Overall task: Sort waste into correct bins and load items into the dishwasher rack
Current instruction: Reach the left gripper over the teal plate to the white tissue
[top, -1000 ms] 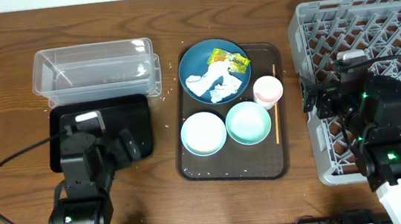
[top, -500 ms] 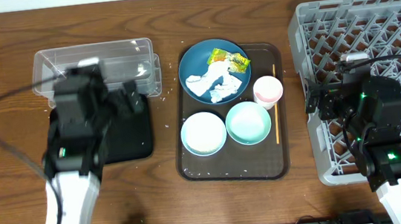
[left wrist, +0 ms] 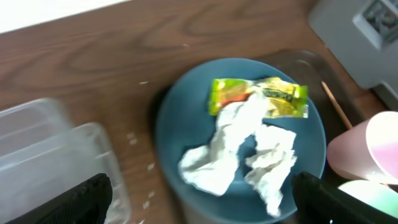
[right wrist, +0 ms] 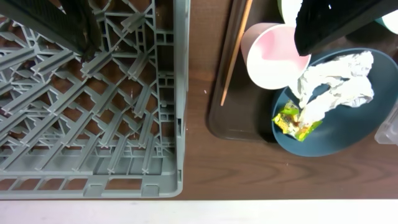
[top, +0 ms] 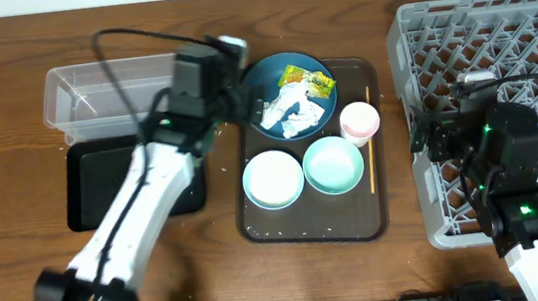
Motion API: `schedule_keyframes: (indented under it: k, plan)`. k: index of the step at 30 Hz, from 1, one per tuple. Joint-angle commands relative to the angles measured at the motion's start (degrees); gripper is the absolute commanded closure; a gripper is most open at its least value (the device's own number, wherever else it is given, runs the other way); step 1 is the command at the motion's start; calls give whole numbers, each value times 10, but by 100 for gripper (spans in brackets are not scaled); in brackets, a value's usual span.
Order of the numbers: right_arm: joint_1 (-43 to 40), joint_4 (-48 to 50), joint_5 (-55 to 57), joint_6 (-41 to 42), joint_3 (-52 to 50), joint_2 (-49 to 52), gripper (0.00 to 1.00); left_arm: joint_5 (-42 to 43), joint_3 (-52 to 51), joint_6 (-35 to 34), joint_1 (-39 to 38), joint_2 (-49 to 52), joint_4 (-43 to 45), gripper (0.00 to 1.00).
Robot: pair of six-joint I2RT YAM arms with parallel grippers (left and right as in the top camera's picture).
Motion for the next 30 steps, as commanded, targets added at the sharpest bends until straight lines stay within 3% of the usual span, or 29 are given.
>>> schedule_keyframes:
  k: [1,12,25,28,30]
  plan:
    - [0,0,8,8,13,0,1,5,12,16,-24,40,25,5]
    - [0,-2,8,8,13,0,1,5,12,16,-54,162,114,5]
    - [0,-3,8,8,13,0,1,3,12,-10,-54,235,120,6]
    - [0,-3,8,8,13,0,1,3,12,-10,-53,246,120,18]
    - [0,-3,8,8,13,0,1,3,12,-10,-53,247,120,36]
